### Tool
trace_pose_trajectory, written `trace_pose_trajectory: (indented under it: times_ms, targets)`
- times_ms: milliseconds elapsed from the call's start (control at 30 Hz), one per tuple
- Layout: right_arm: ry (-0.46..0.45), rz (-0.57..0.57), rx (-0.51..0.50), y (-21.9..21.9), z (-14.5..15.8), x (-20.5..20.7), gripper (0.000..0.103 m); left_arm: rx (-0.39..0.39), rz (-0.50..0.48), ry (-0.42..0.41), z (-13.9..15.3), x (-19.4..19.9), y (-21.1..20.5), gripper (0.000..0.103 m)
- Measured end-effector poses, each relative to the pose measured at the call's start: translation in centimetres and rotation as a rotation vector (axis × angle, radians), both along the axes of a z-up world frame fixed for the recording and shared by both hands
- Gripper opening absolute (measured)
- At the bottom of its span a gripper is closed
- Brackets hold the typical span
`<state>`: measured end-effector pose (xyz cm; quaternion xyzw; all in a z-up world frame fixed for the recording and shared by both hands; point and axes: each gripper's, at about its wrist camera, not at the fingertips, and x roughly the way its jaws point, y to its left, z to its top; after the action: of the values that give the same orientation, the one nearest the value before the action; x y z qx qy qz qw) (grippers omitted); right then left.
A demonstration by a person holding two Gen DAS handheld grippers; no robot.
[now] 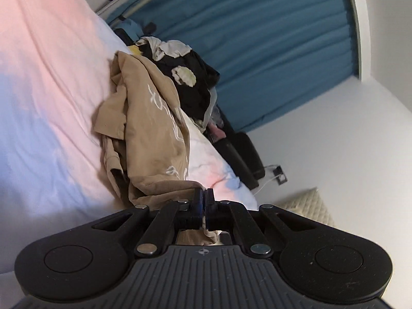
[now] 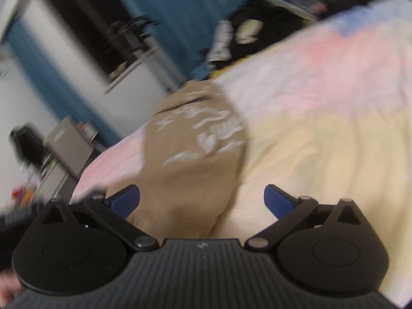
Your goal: Fold clothes
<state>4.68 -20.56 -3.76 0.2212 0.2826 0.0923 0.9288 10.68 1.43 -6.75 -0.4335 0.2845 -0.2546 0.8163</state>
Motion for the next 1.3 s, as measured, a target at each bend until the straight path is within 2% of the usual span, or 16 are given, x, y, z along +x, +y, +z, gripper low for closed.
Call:
trace_pose_trajectory:
  times_ms: [133, 267, 400, 567, 700, 733, 767, 800, 833, 867, 900, 967, 1100, 1167, 1233, 1300]
  targets:
    - [-0.022, 0.131, -0.232, 6.3, -1.6, -0.9, 0.103, -0.07, 0.046, -0.004, 0.0, -0.6, 1.1, 0.002]
    - [-0.061, 0.092, -0.365, 8.2, -3.0, -0.5, 0.102, -0.094, 0.08, -0.028, 0.6, -1.1, 2.1, 0.002]
    - [-0.126, -0.031, -0.346, 6.5, -2.4, -0.6, 0.099, -0.125, 0.128, -0.01, 0.4, -1.2, 3.4, 0.002]
    - [-0.161, -0.088, -0.34, 5.1, -2.7, 0.0, 0.092, -0.153, 0.18, -0.024, 0.3, -1.5, 4.5, 0.001]
    - [-0.113, -0.102, -0.261, 4.2, -4.4, 2.2, 0.09, -0.172, 0.213, -0.056, 0.3, -1.5, 4.8, 0.0]
    - [-0.09, -0.105, -0.244, 4.1, -4.9, 2.7, 0.087, -0.173, 0.219, -0.06, 0.4, -1.5, 4.9, 0.0]
    - [-0.074, -0.106, -0.243, 4.1, -5.4, 3.2, 0.079, -0.169, 0.226, -0.064, 0.4, -1.5, 5.0, 0.0]
    - [-0.066, -0.105, -0.247, 4.1, -5.7, 3.6, 0.062, -0.164, 0.232, -0.068, 0.4, -1.4, 5.1, 0.0]
    - [-0.069, -0.11, -0.247, 4.1, -5.9, 3.8, 0.051, -0.125, 0.239, -0.076, 0.7, -1.4, 5.0, 0.0]
    - [-0.077, -0.118, -0.247, 4.0, -5.7, 3.8, 0.03, -0.061, 0.245, -0.088, 1.1, -1.4, 4.8, 0.0]
    - [-0.086, -0.128, -0.248, 3.9, -5.5, 3.8, 0.022, 0.019, 0.248, -0.104, 1.7, -1.5, 4.4, 0.0]
    - [-0.129, -0.132, -0.248, 3.9, -4.4, 3.4, 0.018, 0.192, 0.248, -0.149, 3.0, -1.9, 3.3, 0.001]
    - [-0.23, -0.058, -0.19, 4.1, -1.2, 2.7, 0.009, 0.443, 0.12, -0.322, 5.3, -3.4, -0.1, 0.003]
    - [-0.26, 0.009, -0.127, 3.9, 0.4, 2.5, 0.007, 0.605, 0.062, -0.452, 6.0, -5.0, -2.3, 0.003]
    - [-0.245, 0.084, -0.013, 3.3, 1.3, 2.6, 0.007, 0.75, 0.014, -0.567, 6.1, -6.7, -4.2, 0.003]
    - [-0.197, 0.135, 0.098, 2.5, 1.7, 3.0, 0.007, 0.804, -0.052, -0.608, 6.0, -7.5, -5.3, 0.003]
